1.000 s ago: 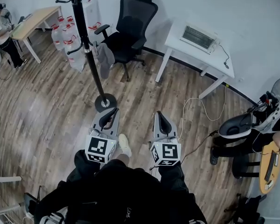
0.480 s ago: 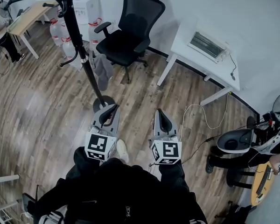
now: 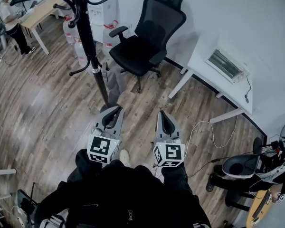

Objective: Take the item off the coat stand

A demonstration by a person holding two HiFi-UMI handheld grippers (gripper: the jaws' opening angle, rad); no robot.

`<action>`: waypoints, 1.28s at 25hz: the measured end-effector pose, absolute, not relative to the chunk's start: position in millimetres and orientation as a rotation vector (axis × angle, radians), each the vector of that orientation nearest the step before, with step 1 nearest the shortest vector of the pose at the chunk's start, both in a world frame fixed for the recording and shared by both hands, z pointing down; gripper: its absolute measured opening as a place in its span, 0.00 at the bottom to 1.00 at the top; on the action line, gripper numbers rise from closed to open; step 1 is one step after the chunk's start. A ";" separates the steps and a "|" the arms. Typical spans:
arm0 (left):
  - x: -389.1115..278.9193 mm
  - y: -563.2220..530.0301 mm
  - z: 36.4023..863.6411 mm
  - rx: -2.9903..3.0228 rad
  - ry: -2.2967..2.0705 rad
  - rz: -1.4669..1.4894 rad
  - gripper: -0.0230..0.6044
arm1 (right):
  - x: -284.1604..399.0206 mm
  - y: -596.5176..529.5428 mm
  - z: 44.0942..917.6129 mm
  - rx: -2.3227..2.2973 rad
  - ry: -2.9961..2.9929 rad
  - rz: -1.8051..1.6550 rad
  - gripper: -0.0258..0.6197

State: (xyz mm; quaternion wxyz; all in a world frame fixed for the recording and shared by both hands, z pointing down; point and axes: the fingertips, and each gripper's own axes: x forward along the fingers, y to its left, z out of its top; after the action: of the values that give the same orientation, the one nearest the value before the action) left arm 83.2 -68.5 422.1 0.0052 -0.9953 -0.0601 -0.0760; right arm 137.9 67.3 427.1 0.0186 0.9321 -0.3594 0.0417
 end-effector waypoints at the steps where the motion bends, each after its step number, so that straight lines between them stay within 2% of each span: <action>1: 85.5 -74.0 421.6 -3.118 -0.168 -0.233 0.09 | 141.8 61.2 426.8 2.886 -1.134 0.126 0.06; 13: 91.6 -135.2 418.5 -3.128 0.087 -0.233 0.09 | 170.4 -15.1 420.6 2.781 -1.378 0.100 0.06; 32: 102.2 -187.5 438.1 -3.111 0.765 -0.314 0.09 | 234.6 -110.7 439.7 2.410 -1.883 0.163 0.06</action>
State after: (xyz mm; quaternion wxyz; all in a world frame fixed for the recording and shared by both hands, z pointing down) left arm 102.2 -187.5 438.1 -0.0386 -0.9657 0.2376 -0.0975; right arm 234.6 -110.7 439.7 0.0393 0.7864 -0.6142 0.0533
